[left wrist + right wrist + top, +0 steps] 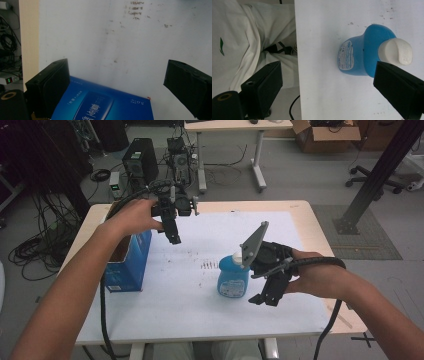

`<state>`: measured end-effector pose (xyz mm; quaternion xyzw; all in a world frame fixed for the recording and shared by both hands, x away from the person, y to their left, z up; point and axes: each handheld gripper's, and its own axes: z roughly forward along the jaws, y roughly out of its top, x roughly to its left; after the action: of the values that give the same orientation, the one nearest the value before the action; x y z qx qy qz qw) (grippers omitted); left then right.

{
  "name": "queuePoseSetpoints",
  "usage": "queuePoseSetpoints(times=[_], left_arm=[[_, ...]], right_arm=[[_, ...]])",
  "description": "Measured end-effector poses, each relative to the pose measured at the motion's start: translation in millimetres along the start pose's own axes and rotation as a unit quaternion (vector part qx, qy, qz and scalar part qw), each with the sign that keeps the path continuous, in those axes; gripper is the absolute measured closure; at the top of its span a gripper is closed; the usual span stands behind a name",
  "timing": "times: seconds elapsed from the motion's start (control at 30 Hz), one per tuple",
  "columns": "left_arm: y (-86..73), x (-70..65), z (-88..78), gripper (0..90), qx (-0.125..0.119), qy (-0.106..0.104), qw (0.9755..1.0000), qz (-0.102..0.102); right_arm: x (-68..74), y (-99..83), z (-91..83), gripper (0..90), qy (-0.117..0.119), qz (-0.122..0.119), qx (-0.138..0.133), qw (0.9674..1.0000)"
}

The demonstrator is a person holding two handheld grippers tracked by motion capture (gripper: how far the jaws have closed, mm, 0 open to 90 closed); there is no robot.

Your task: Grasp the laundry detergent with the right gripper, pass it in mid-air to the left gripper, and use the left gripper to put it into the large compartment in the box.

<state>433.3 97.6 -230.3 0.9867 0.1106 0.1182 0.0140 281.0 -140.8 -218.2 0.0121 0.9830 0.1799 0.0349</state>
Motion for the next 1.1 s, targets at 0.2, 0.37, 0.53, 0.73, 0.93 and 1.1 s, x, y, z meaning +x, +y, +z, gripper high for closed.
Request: queuePoseSetpoints(times=[0.2, 0.37, 0.53, 0.73, 0.93, 1.1], left_arm=[[0.0, -1.8, -1.2, 6.9, 0.0, 0.001, 1.0, 0.0], [0.7, -2.7, -2.3, 6.9, -0.001, 0.002, 1.0, 0.001], [1.7, -2.8, -2.1, 6.9, -0.002, 0.003, 1.0, -0.002], [2.4, -2.6, -1.8, 6.8, -0.001, 0.003, 1.0, -0.001], [1.6, -3.9, -2.4, 6.8, 0.0, 0.004, 1.0, -0.002], [1.8, -5.2, -3.5, 6.9, -0.002, 0.004, 1.0, 0.002]], right_arm=[[-0.3, -0.9, -1.9, 8.3, -0.005, 0.0, -0.003, 1.0], [-1.6, -3.9, -4.6, 8.1, -0.009, 0.003, -0.007, 0.9999], [-6.6, -9.2, -8.6, 7.9, -0.015, 0.007, -0.013, 0.9998], [-12.3, -14.0, -12.0, 7.9, -0.019, 0.01, -0.018, 0.9996], [-22.1, -20.9, -16.0, 7.8, -0.024, 0.018, -0.028, 0.9992], [-30.8, -28.0, -12.5, 7.9, -0.023, 0.025, -0.036, 0.9988]])
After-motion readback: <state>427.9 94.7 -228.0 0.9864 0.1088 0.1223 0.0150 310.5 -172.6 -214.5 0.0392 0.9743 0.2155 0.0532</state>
